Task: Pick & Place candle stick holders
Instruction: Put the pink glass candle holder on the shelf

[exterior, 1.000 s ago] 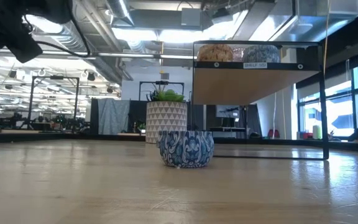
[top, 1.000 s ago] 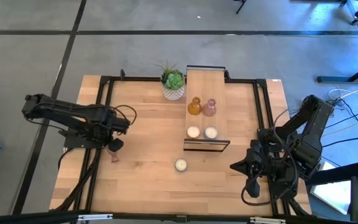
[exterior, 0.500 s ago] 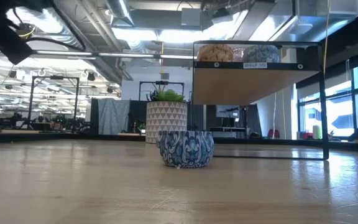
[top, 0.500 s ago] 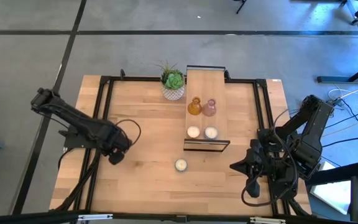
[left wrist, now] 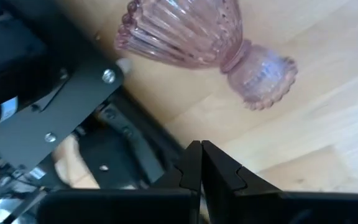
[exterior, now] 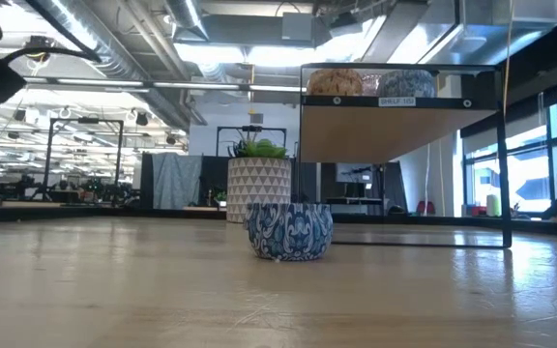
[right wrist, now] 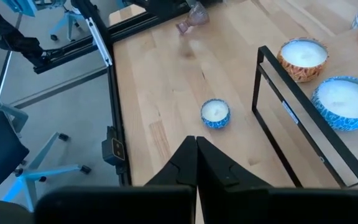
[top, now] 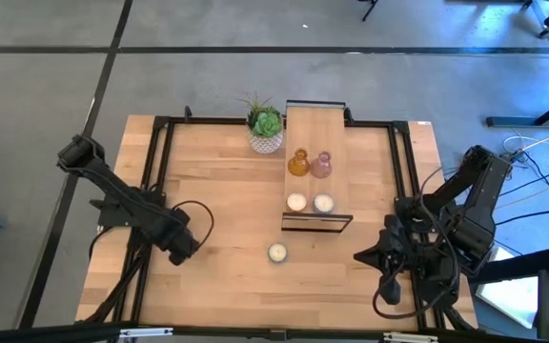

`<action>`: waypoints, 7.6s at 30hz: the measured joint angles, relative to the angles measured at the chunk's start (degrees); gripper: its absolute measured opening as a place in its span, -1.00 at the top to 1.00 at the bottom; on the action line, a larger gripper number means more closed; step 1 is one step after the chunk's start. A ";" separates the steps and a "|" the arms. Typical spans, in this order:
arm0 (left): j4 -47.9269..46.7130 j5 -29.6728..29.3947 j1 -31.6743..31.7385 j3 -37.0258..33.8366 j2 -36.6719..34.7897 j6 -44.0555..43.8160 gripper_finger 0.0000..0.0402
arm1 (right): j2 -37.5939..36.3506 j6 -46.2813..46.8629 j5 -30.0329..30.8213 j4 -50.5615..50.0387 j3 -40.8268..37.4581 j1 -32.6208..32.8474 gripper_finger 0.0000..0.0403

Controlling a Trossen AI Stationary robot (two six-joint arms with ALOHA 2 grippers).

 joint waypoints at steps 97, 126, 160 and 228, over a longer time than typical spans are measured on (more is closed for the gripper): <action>8.21 -6.22 0.94 -6.64 1.34 -8.17 0.99 | 0.02 0.03 -1.25 0.80 0.00 0.48 1.00; 14.38 -10.38 0.96 -6.67 1.32 -8.30 0.99 | 0.02 0.91 -1.25 0.89 0.00 0.48 1.00; 12.85 -12.84 1.33 -3.80 1.32 -14.46 0.99 | 0.02 -0.84 -1.26 0.76 0.00 0.81 1.00; -3.38 -15.56 26.88 -1.54 -14.38 -13.75 0.99 | 0.02 1.34 0.23 -0.78 0.02 3.21 1.00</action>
